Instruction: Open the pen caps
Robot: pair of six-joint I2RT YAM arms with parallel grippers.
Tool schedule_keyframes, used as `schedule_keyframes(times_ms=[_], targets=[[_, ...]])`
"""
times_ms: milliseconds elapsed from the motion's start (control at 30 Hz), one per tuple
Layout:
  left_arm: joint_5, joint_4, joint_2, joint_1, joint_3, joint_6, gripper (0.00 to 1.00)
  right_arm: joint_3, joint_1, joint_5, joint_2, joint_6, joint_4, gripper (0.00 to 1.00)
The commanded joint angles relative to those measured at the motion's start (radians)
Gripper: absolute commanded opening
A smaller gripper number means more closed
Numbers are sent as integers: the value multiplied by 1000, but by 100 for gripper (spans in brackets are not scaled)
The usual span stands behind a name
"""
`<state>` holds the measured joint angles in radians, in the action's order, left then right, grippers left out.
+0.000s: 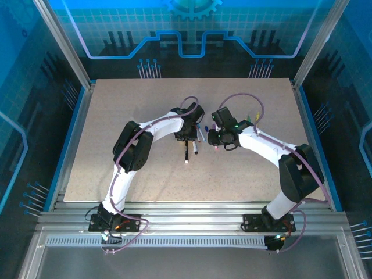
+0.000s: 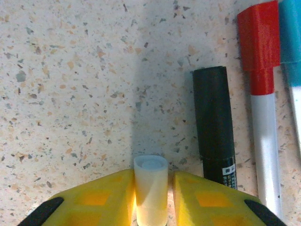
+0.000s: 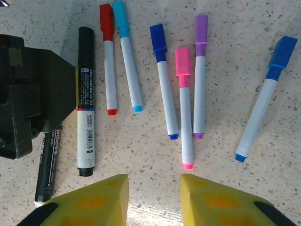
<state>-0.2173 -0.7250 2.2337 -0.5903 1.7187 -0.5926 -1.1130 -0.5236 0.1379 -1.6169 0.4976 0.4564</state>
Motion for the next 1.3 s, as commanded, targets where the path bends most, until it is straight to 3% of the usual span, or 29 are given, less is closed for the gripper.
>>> schedule_keyframes(times_ms=[0, 333, 633, 733, 933, 1100, 1267], targets=[[-19, -51, -19, -1, -30, 10, 29, -32, -14, 4, -8, 9, 19, 35], [-19, -57, -1, -3, -28, 7, 28, -24, -14, -1, -7, 4, 6, 35], [-54, -87, 3, 2, -10, 31, 0, -34, -16, -43, -30, 5, -2, 35], [-79, -110, -13, 16, 12, 40, 0, -39, -23, -80, -43, 11, -12, 35], [-89, -117, -119, 42, 31, 61, 0, -22, -28, -252, -44, 45, -113, 37], [-24, -101, -203, 45, 38, 57, 0, 8, -26, -458, -54, 108, -269, 53], [41, -79, -252, 44, 26, 35, 0, 10, -28, -573, -78, 161, -361, 58]])
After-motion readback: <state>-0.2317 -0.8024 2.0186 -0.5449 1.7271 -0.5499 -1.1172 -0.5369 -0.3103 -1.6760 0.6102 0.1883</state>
